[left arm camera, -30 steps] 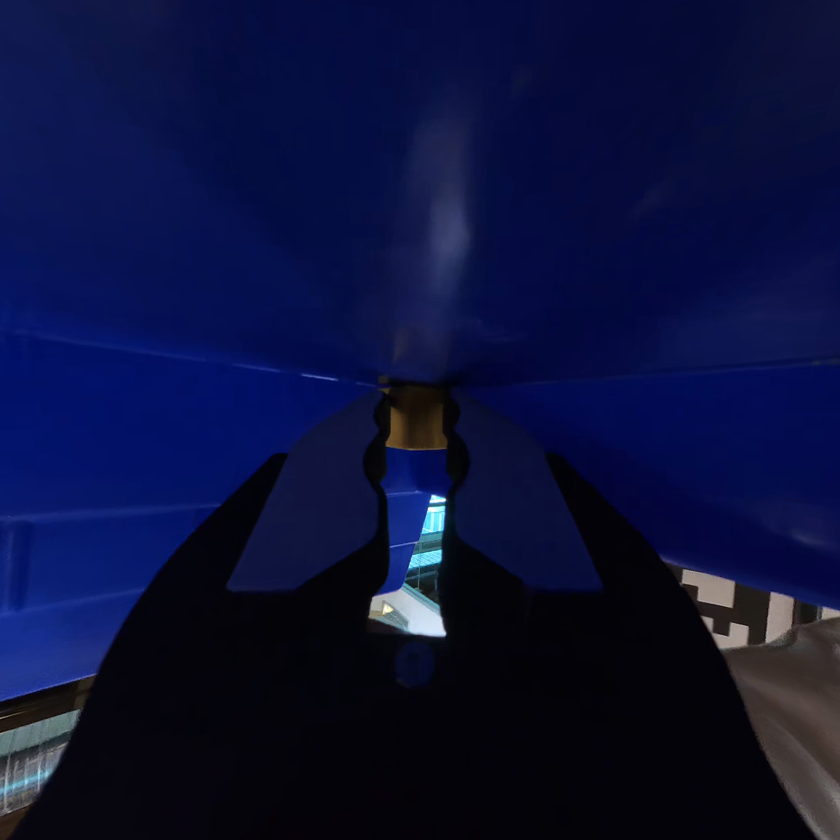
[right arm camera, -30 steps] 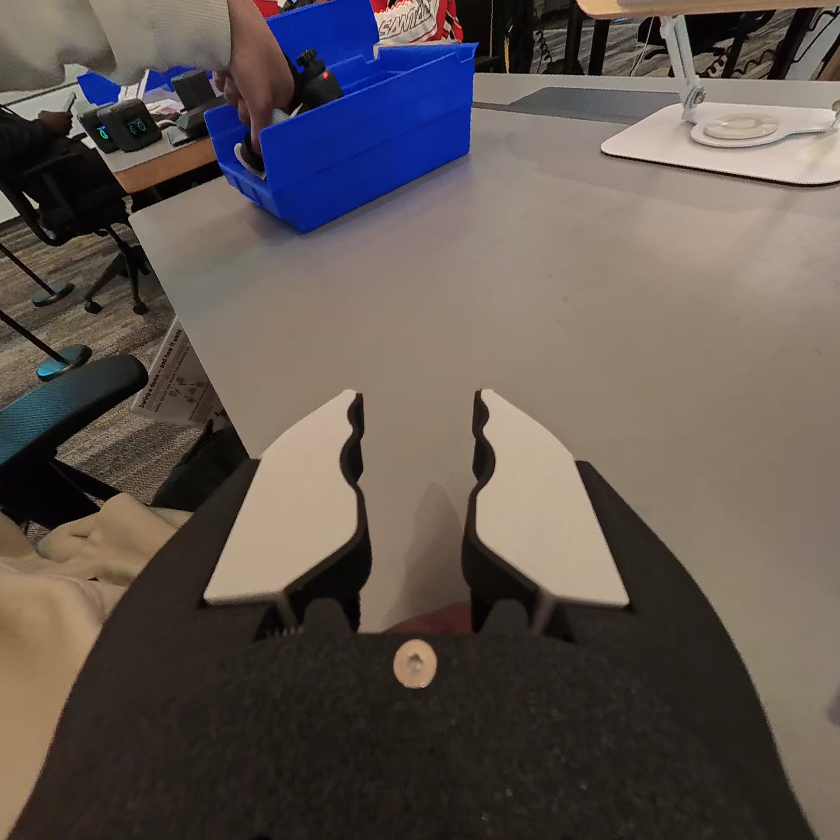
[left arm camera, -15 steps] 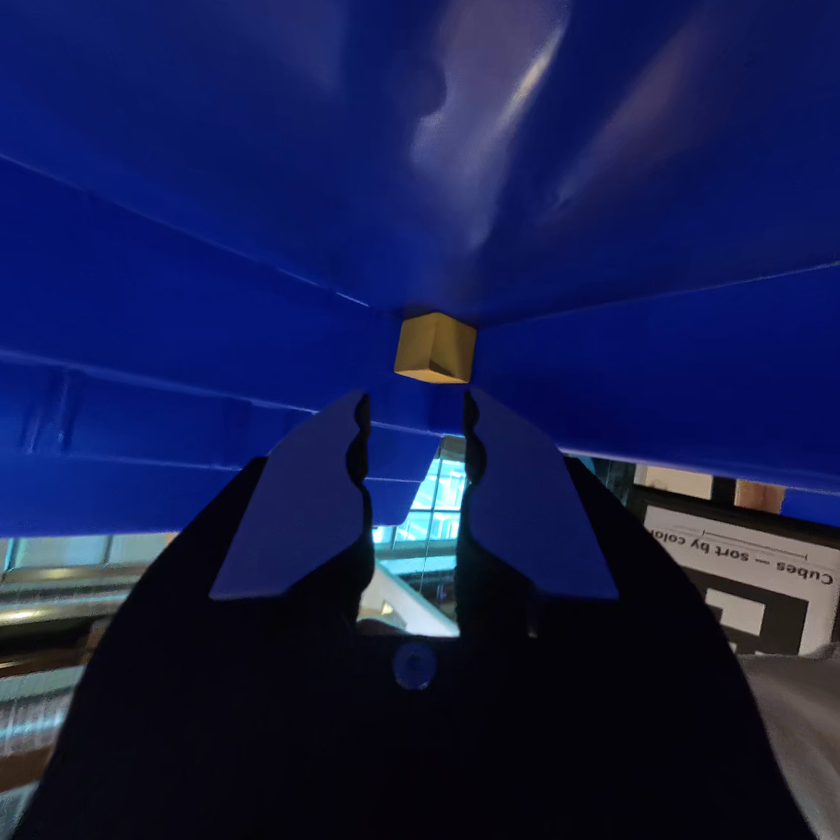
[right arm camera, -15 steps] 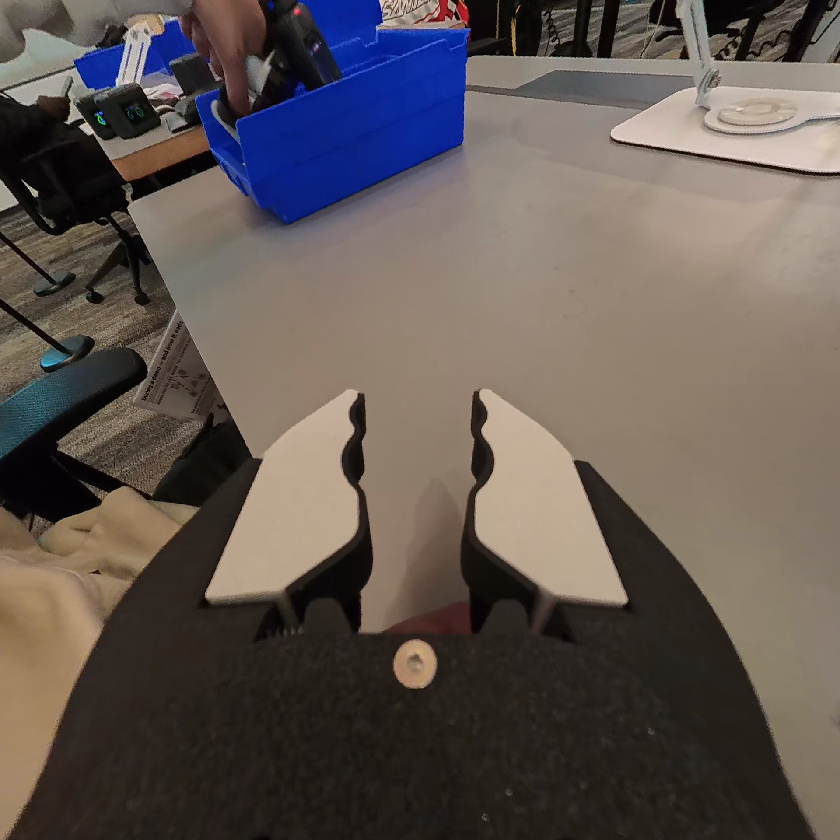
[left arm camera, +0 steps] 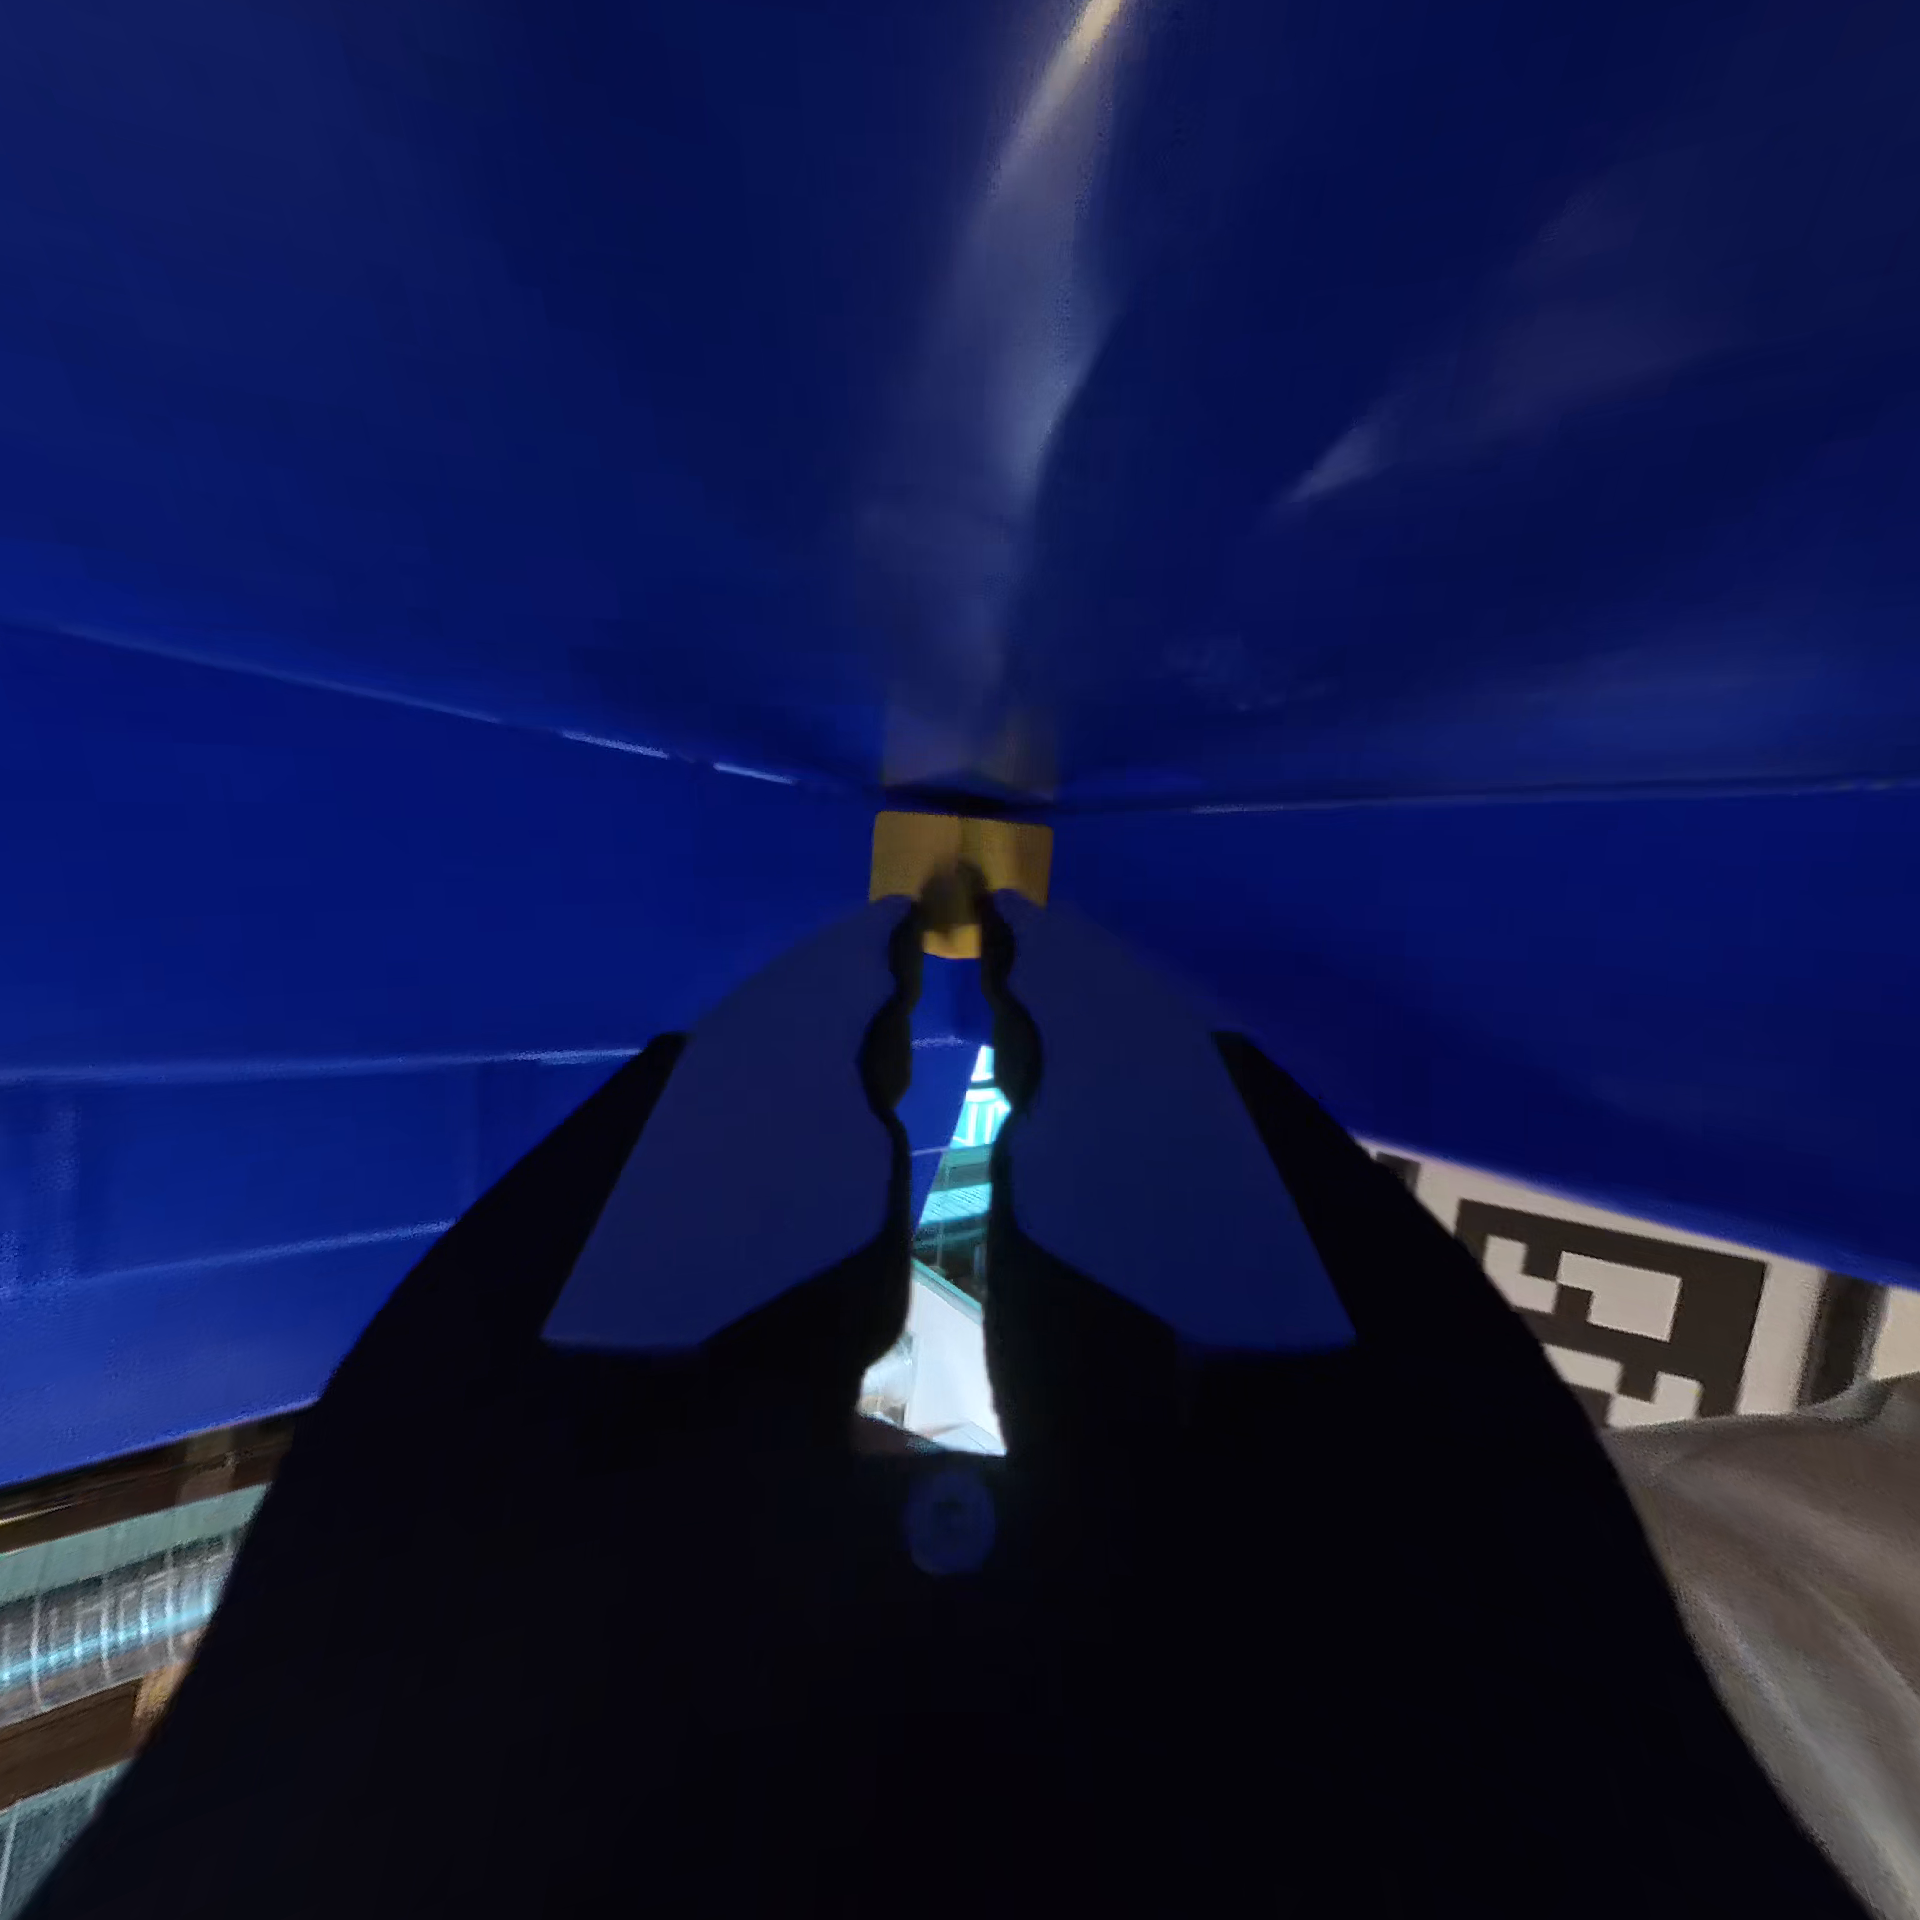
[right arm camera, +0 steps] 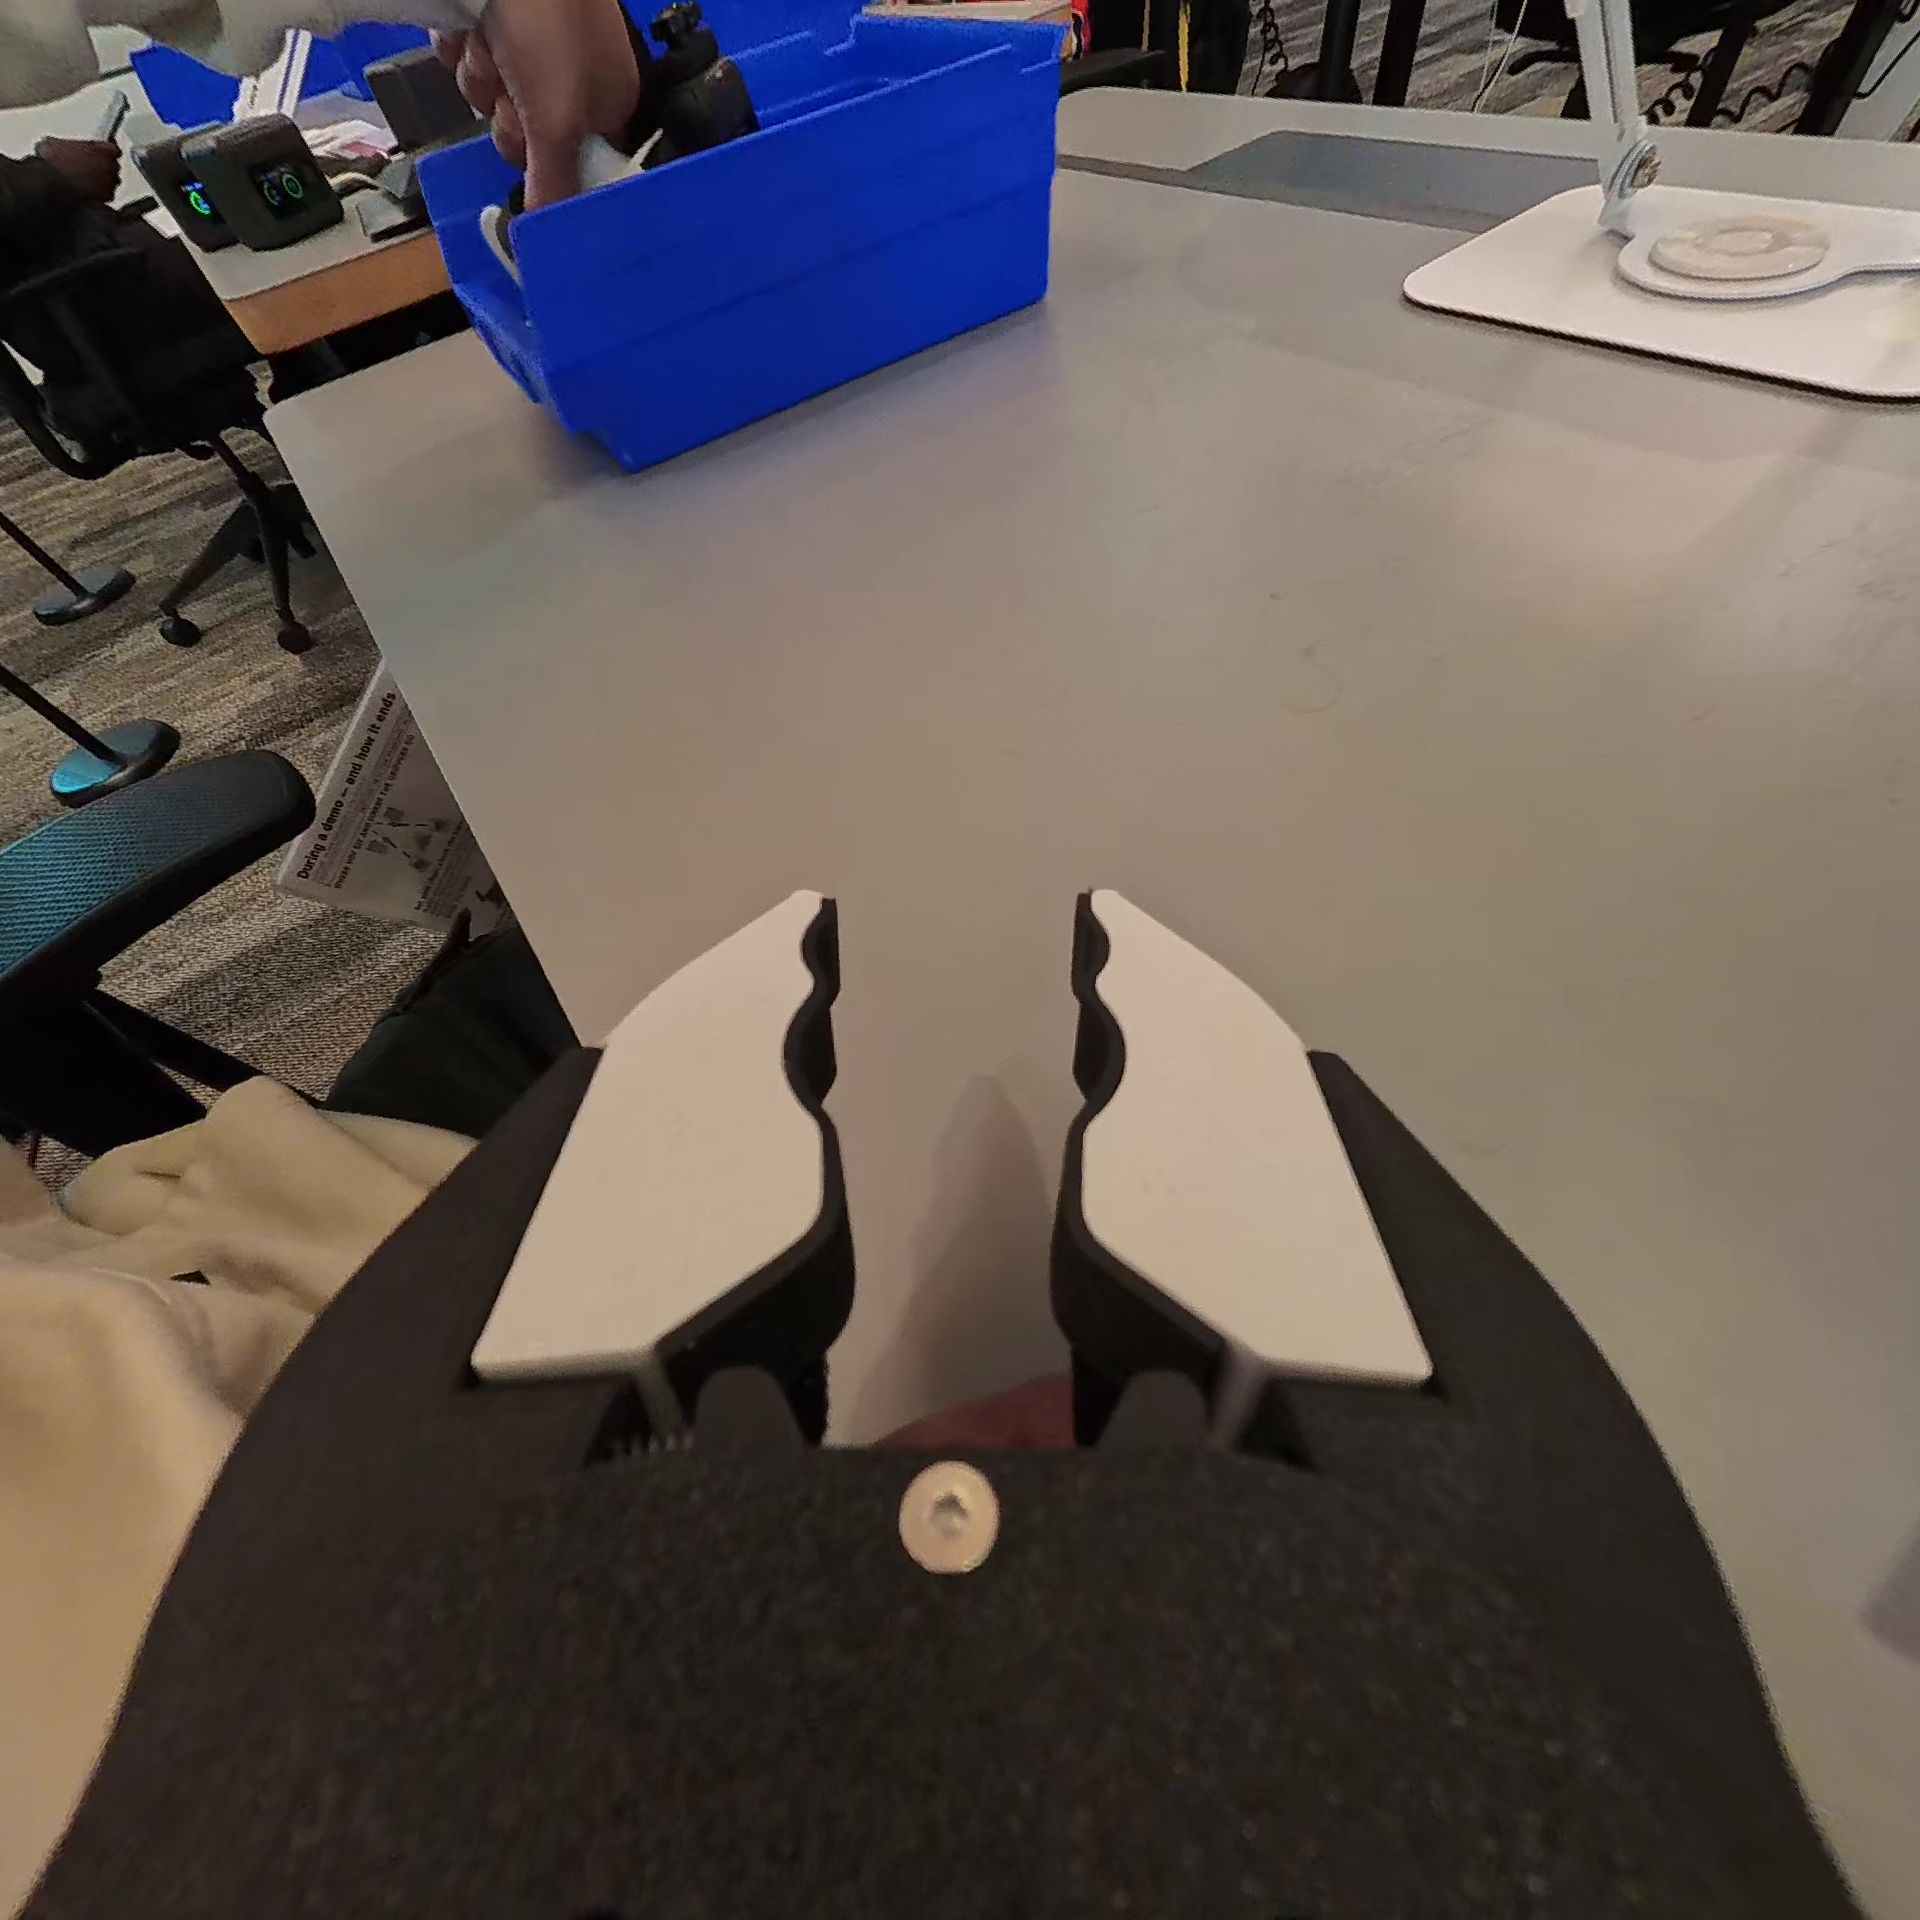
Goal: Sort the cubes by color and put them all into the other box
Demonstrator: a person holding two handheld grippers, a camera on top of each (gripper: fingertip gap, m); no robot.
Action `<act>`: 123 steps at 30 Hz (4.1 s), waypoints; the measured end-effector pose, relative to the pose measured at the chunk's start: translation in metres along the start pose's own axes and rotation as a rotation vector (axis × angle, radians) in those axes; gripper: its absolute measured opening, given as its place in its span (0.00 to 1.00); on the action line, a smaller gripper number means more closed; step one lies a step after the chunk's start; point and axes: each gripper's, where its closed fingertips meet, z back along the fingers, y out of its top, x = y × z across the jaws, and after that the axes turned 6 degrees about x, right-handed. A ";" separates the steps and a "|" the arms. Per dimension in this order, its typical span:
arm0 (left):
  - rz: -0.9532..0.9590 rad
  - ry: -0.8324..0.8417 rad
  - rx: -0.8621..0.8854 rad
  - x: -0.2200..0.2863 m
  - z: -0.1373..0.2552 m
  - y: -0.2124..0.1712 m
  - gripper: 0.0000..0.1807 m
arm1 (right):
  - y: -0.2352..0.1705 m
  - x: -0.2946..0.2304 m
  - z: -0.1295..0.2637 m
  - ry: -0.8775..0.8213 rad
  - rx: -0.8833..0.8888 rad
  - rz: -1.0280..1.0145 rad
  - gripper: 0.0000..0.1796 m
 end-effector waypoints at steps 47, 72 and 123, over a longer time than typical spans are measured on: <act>0.303 -0.250 0.366 0.014 -0.004 -0.011 0.01 | -0.009 -0.015 -0.005 0.039 -0.055 0.059 0.23; 0.369 -0.106 0.497 -0.006 0.000 -0.006 0.00 | -0.013 -0.019 -0.007 0.056 -0.081 0.080 0.21; 0.352 -0.487 0.783 0.077 0.057 0.054 0.20 | -0.020 -0.020 -0.008 0.069 -0.117 0.089 0.20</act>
